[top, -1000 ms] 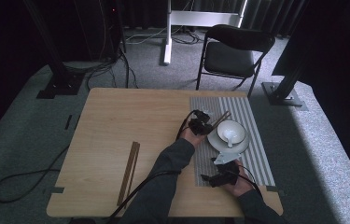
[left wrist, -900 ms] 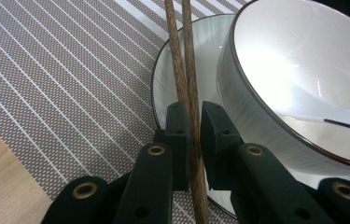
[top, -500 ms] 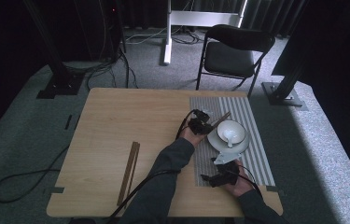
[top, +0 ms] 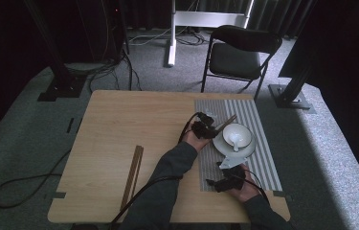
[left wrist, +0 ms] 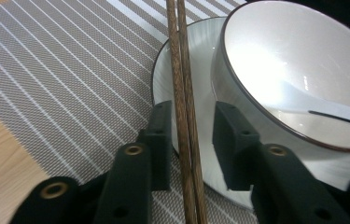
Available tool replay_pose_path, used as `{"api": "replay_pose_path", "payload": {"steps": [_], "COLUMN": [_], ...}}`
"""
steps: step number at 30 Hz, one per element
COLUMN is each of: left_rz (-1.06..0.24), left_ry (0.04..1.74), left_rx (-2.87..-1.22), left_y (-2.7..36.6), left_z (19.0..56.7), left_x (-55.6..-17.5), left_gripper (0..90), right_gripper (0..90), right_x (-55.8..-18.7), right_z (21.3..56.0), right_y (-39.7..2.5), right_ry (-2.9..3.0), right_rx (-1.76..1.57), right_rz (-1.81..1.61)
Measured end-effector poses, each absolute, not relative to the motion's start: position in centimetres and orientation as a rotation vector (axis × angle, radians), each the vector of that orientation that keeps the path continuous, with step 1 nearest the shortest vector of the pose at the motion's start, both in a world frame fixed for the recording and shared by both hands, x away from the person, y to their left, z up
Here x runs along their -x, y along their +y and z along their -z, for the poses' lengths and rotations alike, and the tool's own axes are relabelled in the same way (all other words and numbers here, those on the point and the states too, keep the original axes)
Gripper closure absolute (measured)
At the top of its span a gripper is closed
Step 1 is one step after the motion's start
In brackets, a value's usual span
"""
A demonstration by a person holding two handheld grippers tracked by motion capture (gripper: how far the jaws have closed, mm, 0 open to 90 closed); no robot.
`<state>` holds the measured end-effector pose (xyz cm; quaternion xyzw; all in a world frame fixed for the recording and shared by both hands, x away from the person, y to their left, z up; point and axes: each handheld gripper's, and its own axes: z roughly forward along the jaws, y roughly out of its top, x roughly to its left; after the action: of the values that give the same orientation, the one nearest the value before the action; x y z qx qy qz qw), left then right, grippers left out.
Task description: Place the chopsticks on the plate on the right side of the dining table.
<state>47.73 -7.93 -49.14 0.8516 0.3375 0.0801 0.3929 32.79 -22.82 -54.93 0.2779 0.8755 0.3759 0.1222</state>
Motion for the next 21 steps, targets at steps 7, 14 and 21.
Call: {"api": "replay_pose_path", "payload": {"steps": [7, 14, 21], "left_rz": [-0.25, -0.271, -0.307], "left_ry": [0.841, 0.816, 0.787], "left_rx": [-2.182, -2.207, -2.231], "left_y": [-6.8, -5.7, -4.8], "left_z": [49.0, 49.5, 49.4], "left_x": [-46.3, -44.6, -43.3], "left_gripper": [61.7, 59.0, 58.1], "right_gripper": [12.8, 12.8, 12.8], "right_x": [-32.8, -32.8, -32.8], "right_z": [54.9, 54.9, 54.9], "right_y": [-22.8, -22.8, -22.8], "right_ry": [2.556, 2.557, 2.556], "right_rx": [-0.812, -0.813, -0.814], "right_rz": [-1.096, -1.094, -1.098]}}
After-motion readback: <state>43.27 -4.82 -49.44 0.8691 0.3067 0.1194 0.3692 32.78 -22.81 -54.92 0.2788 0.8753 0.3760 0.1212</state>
